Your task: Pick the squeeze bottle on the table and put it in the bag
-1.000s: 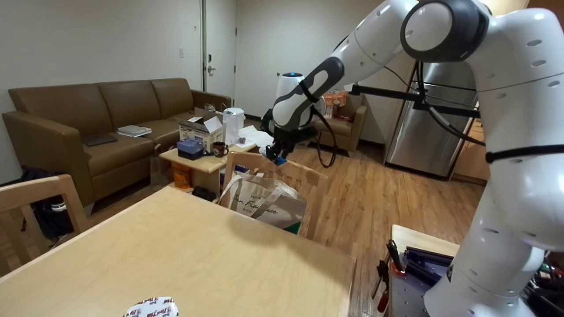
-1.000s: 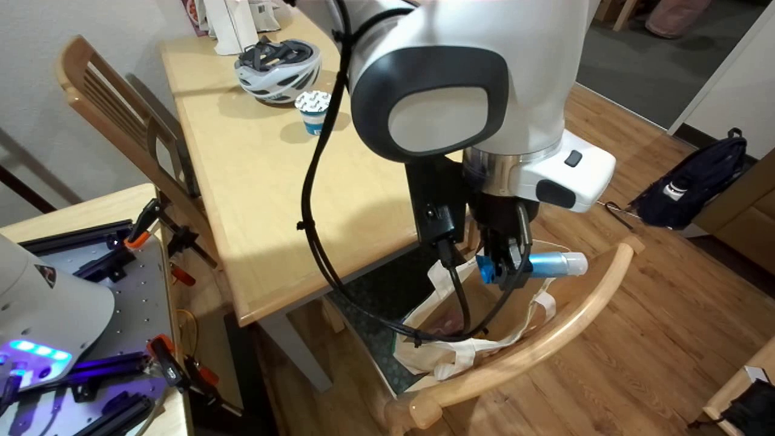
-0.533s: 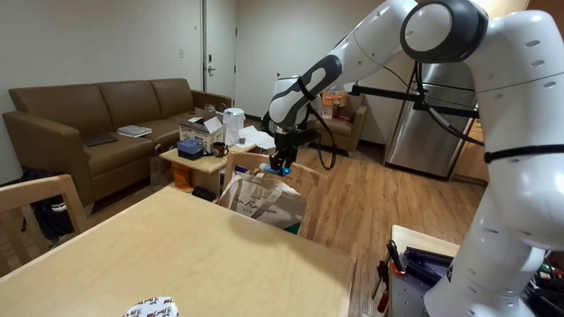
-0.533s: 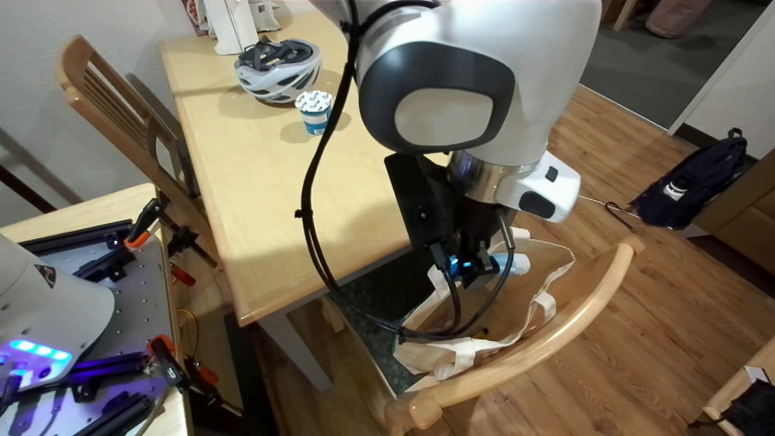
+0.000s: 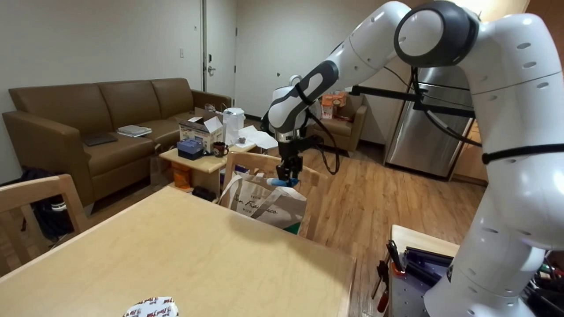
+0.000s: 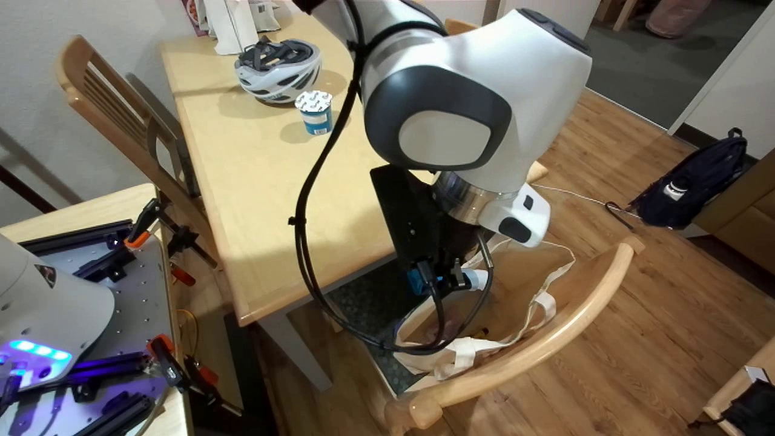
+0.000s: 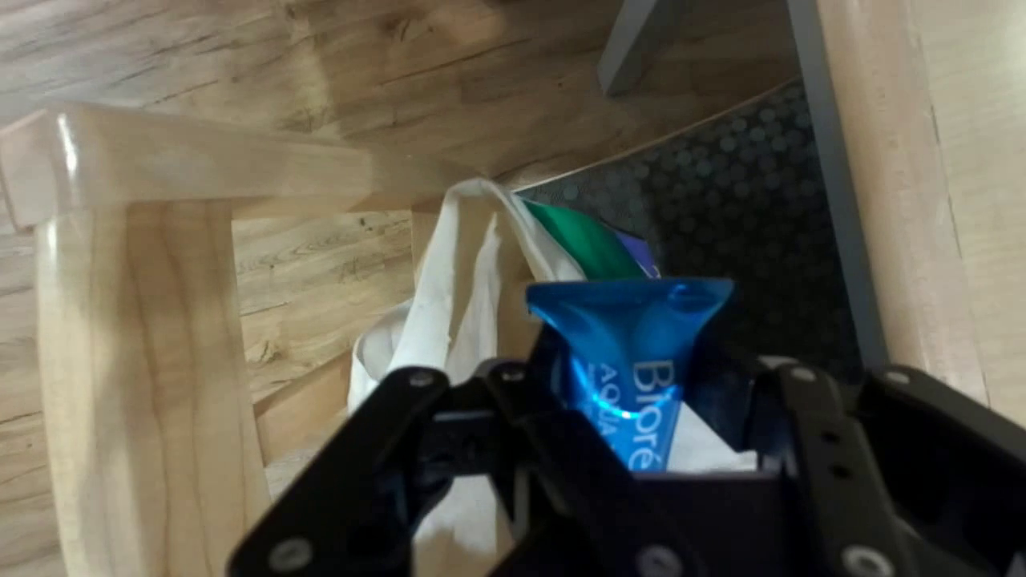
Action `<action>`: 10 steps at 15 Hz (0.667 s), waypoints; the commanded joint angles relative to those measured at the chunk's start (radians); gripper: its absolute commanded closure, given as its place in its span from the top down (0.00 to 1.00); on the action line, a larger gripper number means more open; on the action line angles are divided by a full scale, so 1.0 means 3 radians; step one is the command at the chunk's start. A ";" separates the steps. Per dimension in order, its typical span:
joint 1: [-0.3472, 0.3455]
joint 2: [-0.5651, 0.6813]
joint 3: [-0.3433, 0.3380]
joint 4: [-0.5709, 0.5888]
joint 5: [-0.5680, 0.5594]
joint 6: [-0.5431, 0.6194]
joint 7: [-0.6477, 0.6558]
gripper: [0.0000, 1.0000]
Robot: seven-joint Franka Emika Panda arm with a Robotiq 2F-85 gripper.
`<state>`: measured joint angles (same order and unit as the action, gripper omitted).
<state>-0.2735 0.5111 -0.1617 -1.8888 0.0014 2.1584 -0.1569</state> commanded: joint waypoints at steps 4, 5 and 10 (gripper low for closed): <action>-0.0189 0.0281 -0.0045 0.0241 0.0052 -0.0154 -0.0099 0.32; -0.0217 0.0297 -0.0036 0.0255 0.0072 -0.0158 -0.0105 0.60; -0.0278 0.0305 0.0000 0.0349 0.0084 -0.0157 -0.0182 0.79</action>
<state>-0.3375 0.6012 -0.1760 -1.8198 0.0053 2.1407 -0.1669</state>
